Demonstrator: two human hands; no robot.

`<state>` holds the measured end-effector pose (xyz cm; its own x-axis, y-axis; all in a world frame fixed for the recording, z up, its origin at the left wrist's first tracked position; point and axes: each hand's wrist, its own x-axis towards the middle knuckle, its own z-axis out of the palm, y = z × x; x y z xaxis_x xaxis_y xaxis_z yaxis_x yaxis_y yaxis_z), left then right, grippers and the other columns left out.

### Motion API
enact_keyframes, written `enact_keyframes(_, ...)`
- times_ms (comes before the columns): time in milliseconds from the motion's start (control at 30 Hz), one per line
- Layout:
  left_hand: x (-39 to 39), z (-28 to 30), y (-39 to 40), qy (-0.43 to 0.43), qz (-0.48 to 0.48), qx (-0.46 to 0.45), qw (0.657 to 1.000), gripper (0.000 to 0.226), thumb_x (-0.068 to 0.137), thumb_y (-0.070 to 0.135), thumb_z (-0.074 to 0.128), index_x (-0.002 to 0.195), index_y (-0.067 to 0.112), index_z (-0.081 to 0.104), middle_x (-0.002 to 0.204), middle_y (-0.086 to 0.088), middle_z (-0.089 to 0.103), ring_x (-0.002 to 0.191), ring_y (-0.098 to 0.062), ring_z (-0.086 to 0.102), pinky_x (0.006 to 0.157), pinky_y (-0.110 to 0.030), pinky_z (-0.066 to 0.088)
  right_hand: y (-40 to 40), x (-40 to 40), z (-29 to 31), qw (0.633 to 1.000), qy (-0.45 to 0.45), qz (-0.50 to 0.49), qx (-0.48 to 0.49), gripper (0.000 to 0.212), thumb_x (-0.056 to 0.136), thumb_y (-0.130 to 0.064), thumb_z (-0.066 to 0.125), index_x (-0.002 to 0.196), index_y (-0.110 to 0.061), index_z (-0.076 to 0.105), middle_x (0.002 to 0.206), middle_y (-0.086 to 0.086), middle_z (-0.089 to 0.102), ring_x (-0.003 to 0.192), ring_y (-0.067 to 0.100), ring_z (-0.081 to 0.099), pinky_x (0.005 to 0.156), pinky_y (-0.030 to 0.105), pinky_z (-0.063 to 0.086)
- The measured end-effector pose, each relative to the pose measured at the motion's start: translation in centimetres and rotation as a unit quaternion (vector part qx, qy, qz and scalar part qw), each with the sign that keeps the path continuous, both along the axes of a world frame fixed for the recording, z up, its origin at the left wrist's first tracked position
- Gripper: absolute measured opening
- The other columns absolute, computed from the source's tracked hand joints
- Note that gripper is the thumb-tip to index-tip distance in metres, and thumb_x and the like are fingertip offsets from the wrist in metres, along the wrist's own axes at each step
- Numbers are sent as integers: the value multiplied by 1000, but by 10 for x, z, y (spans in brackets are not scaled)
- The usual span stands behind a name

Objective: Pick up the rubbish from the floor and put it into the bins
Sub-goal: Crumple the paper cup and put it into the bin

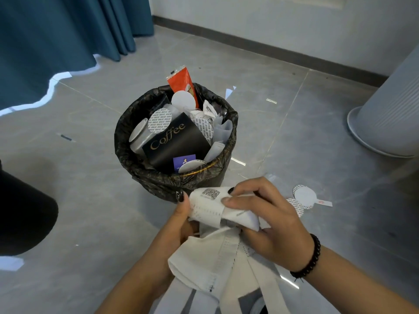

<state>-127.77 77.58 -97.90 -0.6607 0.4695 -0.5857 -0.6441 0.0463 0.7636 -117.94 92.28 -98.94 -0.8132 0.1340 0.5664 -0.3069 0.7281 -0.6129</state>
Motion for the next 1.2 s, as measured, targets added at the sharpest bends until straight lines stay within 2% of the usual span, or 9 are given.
enact_keyframes(133, 9, 3, -7, -46, -53, 67, 995, 33, 94, 31, 41, 84, 8, 60, 51, -5, 68, 40, -13, 64, 33, -18, 45, 2, 5, -5, 997, -31, 4, 66, 29, 87, -21, 66, 116, -20, 58, 119, 2, 49, 80, 26, 62, 63, 34, 53)
enact_keyframes(233, 15, 7, -10, -25, -79, 50, 995, 27, 72, 30, 57, 89, 14, 67, 68, -7, 73, 51, -16, 68, 42, -22, 51, 1, 11, -4, 999, -48, 15, 18, 33, 83, -13, 69, 115, -14, 63, 122, 7, 48, 95, 23, 59, 73, 33, 53)
enact_keyframes(367, 19, 10, -10, 15, -101, 62, 993, 37, 68, 25, 62, 105, 20, 66, 93, -11, 75, 73, -21, 72, 58, -30, 59, 3, 18, -1, 986, -118, 28, -117, 59, 72, -7, 74, 127, -13, 53, 127, 7, 45, 118, 18, 51, 92, 28, 48)
enact_keyframes(467, 18, 12, -9, 58, -110, 75, 989, 41, 69, 22, 64, 110, 24, 63, 98, -9, 75, 82, -23, 73, 62, -31, 58, 8, 25, 5, 939, -199, 69, -273, 73, 70, -16, 68, 136, -22, 40, 127, -2, 52, 119, 17, 53, 96, 30, 48)
enact_keyframes(633, 12, 10, -10, 123, -139, 69, 980, 49, 68, 19, 69, 116, 22, 58, 102, -12, 74, 92, -26, 70, 72, -33, 57, 12, 20, 11, 863, -204, 69, -456, 59, 68, -28, 79, 123, -20, 58, 112, 6, 62, 92, 15, 68, 72, 19, 54)
enact_keyframes(733, 13, 10, -9, 132, -150, 76, 977, 52, 66, 18, 70, 116, 21, 58, 104, -11, 73, 95, -27, 70, 74, -35, 57, 14, 15, 9, 869, -194, 51, -452, 53, 63, -34, 83, 109, -16, 67, 106, 6, 69, 93, 23, 69, 75, 28, 57)
enact_keyframes(933, 16, 5, -8, 86, -166, 57, 981, 56, 69, 34, 63, 121, 15, 56, 103, -8, 74, 94, -25, 71, 81, -37, 57, 19, 7, 10, 903, -108, 21, -416, 47, 63, -41, 82, 101, -16, 71, 105, 5, 66, 96, 19, 66, 83, 27, 54)
enact_keyframes(1100, 14, 4, -13, 2, -184, 16, 983, 54, 67, 61, 41, 89, 29, 78, 99, 0, 76, 93, -13, 71, 73, -25, 58, 13, 6, 15, 968, -63, 8, -242, 34, 76, -28, 76, 107, -17, 70, 109, 4, 60, 104, 19, 60, 86, 24, 49)
enact_keyframes(1200, 14, 5, -7, -1, -114, 4, 993, 68, 76, 64, 22, 76, 26, 78, 75, 3, 76, 71, -5, 72, 59, -16, 53, 2, 4, 26, 996, -11, 16, -92, 29, 78, -10, 71, 106, -7, 67, 109, 8, 57, 101, 13, 59, 81, 16, 46)
